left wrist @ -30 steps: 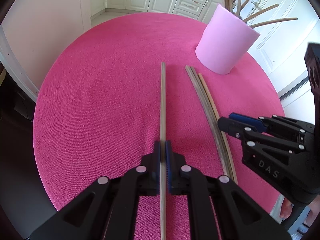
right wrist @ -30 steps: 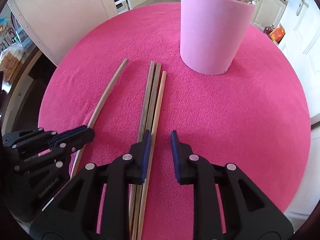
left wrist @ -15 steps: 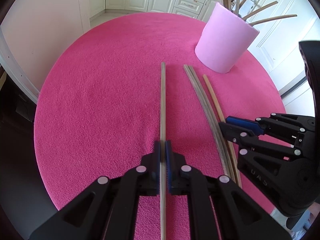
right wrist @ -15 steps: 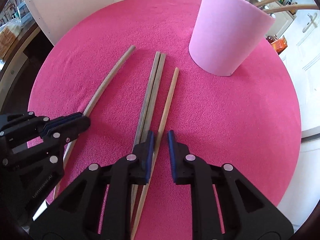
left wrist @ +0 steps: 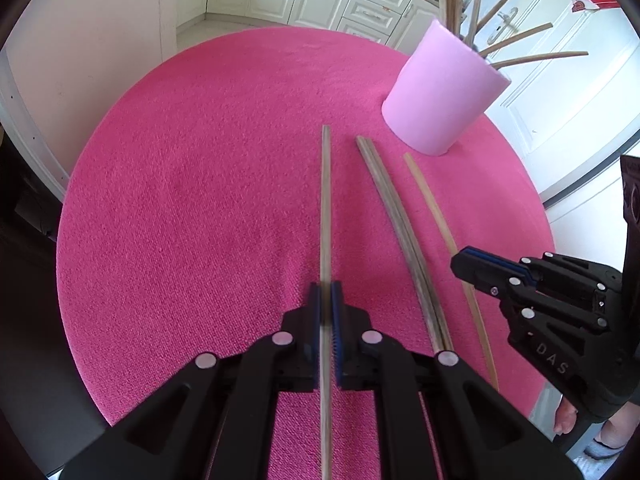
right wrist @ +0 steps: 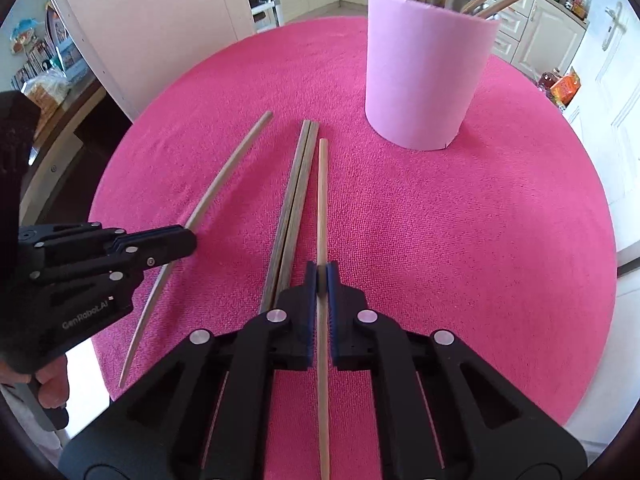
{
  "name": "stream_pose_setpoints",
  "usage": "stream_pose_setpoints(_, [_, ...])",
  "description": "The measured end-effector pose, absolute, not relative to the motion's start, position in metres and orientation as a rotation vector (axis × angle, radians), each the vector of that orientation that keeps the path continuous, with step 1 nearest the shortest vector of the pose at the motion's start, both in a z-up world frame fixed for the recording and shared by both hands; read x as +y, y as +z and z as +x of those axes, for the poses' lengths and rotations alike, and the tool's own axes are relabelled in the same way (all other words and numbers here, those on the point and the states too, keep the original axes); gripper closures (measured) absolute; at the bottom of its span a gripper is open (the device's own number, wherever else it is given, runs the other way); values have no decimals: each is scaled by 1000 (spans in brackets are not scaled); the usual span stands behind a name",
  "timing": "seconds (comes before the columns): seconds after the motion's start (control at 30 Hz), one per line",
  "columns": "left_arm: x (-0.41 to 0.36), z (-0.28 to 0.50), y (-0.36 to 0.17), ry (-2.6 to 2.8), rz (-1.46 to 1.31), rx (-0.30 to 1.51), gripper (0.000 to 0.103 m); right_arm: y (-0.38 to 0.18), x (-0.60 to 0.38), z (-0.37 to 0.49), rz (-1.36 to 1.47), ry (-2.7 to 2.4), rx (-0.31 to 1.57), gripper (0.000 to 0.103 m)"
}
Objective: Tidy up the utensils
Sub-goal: 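Lift both held chopsticks up over the pink cup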
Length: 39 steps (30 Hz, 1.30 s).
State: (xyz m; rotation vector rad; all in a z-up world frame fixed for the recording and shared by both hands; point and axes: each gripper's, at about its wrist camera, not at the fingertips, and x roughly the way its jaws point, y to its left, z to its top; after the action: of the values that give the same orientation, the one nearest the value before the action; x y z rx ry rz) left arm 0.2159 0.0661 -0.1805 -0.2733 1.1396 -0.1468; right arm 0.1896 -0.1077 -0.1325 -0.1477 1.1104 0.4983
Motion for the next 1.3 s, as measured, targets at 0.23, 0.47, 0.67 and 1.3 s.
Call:
stream_pose_setpoints(0.23, [68,206,-155,-173,-278,1048,97,-111,-133,187,-35,540,1010,98])
stream_pose_setpoints(0.47, [48,198,-118,-225,-247,870,97,-81,-158,178,95,574,847,98])
stream_pose_setpoints(0.67, [34,196,-90,-272,-241,673,97,-55,-180,175,209,571,674,98])
stream_pose_setpoints(1.3, [-13,262,-30,-273,-230,176,97,6,-227,206,267,504,282,98])
